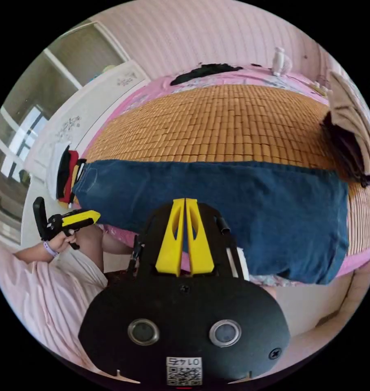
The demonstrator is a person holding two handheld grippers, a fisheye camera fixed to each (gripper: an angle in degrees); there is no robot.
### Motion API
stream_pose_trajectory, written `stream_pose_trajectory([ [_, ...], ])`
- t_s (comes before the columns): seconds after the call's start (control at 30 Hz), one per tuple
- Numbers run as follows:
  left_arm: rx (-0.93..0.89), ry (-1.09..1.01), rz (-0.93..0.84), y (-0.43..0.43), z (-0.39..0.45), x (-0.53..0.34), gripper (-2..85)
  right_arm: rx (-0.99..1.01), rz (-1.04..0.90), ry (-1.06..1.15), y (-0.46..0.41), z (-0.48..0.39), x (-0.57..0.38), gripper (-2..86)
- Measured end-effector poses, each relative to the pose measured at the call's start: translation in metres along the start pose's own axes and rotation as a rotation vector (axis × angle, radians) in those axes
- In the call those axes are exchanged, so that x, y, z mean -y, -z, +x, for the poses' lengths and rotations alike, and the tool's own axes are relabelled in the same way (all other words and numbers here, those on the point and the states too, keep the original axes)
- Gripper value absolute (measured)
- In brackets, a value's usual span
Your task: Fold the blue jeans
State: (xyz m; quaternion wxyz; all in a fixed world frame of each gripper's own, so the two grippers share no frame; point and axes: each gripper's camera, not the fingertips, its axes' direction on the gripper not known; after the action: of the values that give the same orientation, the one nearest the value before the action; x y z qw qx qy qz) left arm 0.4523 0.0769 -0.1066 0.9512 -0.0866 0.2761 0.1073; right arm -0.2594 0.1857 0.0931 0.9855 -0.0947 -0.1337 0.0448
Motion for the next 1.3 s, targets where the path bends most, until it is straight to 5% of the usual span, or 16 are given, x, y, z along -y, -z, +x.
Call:
stream_pose_trajectory([
  [0.17, 0.119, 0.203, -0.017, 0.002, -0.037, -0.002, -1.0, -0.237, 0.121, -0.452, 0.07, 0.142, -0.06, 20.0],
  [0.4, 0.283, 0.226, -0.092, -0.005, -0.023, 0.015, -1.0, -0.092, 0.195, -0.741, 0.105, 0.251, -0.077, 23.3],
  [0.6, 0.44, -0.071, -0.188, -0.015, 0.012, 0.026, -1.0, -0.03, 0.052, -0.754, 0.117, 0.287, -0.052, 20.5],
  [0.93, 0.392, 0.014, -0.161, -0.01, -0.001, 0.028, -1.0, 0.028, 0.101, -0.615, 0.167, 0.276, -0.046, 4.5],
  [1.3, 0.135, -0.049, -0.169, -0.009, 0.001, 0.039, -1.0, 0.282, 0.702, -0.208, 0.343, 0.186, -0.025, 2.5],
])
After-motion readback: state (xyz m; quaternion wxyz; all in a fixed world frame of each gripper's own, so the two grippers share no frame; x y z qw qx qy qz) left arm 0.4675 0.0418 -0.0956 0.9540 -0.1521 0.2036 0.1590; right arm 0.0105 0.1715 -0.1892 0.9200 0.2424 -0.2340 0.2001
